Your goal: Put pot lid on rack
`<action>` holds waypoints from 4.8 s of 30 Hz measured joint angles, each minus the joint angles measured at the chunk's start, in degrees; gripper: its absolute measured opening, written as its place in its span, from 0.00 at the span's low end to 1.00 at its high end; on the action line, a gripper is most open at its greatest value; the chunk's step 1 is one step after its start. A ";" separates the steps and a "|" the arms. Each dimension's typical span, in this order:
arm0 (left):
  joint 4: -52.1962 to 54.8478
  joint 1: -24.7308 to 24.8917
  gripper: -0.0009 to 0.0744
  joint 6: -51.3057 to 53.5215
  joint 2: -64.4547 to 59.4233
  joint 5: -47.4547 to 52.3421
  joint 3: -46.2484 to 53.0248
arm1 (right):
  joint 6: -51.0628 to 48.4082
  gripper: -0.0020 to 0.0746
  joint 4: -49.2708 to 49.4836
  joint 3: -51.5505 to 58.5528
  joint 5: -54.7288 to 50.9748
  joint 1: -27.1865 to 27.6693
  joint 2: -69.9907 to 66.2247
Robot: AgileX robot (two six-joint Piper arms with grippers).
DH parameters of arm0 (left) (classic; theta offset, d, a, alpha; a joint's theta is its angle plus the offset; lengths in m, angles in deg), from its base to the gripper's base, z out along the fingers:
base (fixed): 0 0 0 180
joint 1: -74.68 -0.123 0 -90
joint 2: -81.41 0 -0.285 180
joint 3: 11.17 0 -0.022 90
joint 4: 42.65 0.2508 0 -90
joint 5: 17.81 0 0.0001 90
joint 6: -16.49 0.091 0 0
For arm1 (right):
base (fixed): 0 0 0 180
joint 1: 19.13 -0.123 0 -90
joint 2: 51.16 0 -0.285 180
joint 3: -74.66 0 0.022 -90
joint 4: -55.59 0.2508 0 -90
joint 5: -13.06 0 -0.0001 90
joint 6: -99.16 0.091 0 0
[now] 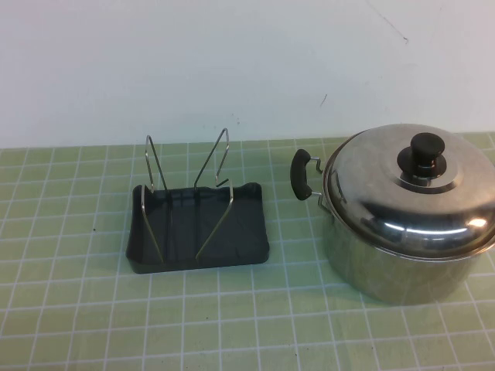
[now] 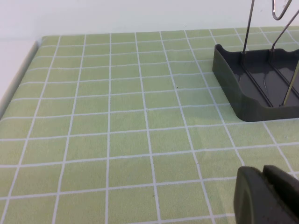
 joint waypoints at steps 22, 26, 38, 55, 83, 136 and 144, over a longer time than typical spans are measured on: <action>0.00 0.00 0.01 0.00 0.00 0.00 0.00 | 0.00 0.02 0.00 0.00 -0.12 0.00 0.00; 0.00 0.00 0.01 0.00 0.00 0.00 0.00 | 0.00 0.02 0.00 0.00 -0.12 0.00 0.00; 0.00 0.00 0.01 0.00 0.00 0.00 0.00 | 0.00 0.02 -0.02 -15.54 -4.16 0.00 0.00; 0.00 0.00 0.01 0.00 0.00 0.00 0.00 | 0.00 0.02 -1.79 -24.30 -2.26 0.00 0.04; 0.00 0.00 0.01 0.00 0.00 0.00 0.00 | -7.37 0.70 2.83 -28.99 62.36 -19.00 -68.20; -39.79 0.00 0.01 -11.72 0.00 -5.65 0.40 | 1.93 0.46 -12.09 -39.98 53.59 -19.25 -64.53; -48.93 0.27 0.01 -8.97 0.00 -8.46 0.40 | 19.66 0.46 -32.00 -39.98 52.52 -19.25 -64.44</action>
